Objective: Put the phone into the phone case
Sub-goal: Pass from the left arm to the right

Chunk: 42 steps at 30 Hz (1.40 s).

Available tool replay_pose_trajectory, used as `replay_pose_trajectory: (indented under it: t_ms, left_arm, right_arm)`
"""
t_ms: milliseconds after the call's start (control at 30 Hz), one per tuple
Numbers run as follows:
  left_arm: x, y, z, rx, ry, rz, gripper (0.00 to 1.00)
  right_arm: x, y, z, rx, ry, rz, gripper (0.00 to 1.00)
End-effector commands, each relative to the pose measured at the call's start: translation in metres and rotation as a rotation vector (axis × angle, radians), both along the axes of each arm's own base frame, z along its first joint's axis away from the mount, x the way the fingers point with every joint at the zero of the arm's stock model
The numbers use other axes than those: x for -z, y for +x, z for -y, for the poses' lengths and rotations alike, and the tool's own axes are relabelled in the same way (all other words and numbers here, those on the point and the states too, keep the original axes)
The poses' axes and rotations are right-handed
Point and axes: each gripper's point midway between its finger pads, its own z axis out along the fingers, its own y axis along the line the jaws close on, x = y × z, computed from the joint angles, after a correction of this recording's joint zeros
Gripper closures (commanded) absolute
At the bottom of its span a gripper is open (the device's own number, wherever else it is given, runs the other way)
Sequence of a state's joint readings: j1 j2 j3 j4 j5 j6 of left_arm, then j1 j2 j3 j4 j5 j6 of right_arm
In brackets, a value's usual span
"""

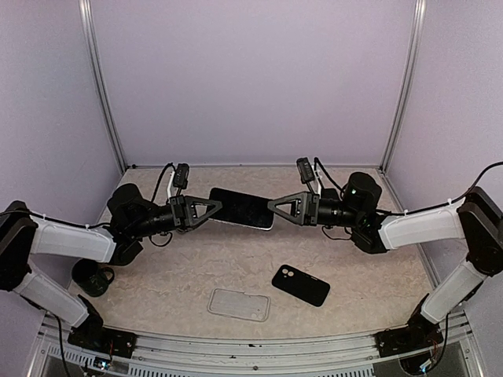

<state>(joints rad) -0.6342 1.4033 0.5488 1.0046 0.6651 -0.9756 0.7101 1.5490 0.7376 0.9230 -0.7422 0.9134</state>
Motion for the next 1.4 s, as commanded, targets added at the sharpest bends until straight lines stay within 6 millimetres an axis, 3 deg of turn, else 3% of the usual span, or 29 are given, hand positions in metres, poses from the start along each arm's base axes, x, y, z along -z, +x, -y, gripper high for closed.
replay_pose_trajectory:
  t_ms: [0,767,1033,1167,1367]
  left_arm:
    - [-0.031,-0.003,0.006,0.015,-0.094,0.091,1.0]
    - [-0.028,0.01,0.033,0.03,-0.148,0.074,1.0]
    - [-0.023,0.01,0.04,0.044,-0.147,0.064,1.0]
    - [-0.021,0.01,0.04,0.044,-0.143,0.059,1.0]
    - [-0.02,0.01,0.041,0.046,-0.146,0.053,1.0]
  right_arm:
    - [-0.005,-0.001,0.004,-0.011,0.04,-0.005,0.14]
    - [0.002,-0.005,-0.005,-0.055,0.056,-0.051,0.28]
    - [0.002,-0.004,-0.006,-0.054,0.054,-0.048,0.37]
    - [0.002,-0.002,-0.008,-0.052,0.041,-0.047,0.5]
    - [0.001,-0.002,-0.009,-0.063,0.041,-0.045,0.85]
